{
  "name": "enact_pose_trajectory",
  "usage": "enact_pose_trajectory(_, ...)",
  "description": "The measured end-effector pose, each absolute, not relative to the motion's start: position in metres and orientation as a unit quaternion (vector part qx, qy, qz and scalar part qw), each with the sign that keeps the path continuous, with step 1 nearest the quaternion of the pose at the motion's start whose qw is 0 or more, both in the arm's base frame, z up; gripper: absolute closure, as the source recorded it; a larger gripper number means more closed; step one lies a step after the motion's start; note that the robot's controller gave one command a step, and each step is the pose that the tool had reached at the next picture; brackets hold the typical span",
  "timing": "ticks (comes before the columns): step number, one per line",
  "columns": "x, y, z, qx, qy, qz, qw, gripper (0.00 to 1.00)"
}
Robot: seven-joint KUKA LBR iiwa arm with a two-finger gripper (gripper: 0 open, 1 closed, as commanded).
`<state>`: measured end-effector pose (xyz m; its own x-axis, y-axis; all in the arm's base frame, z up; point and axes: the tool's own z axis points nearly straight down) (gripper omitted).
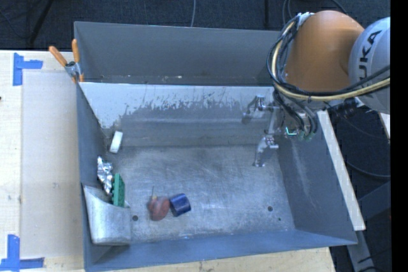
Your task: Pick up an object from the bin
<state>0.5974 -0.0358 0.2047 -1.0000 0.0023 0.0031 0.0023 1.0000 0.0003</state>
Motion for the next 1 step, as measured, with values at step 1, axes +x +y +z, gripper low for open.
enact_pose_trajectory(1, 0.5414, 0.0992, 0.1121, 0.071, -0.997, -0.002, 0.004, 0.0)
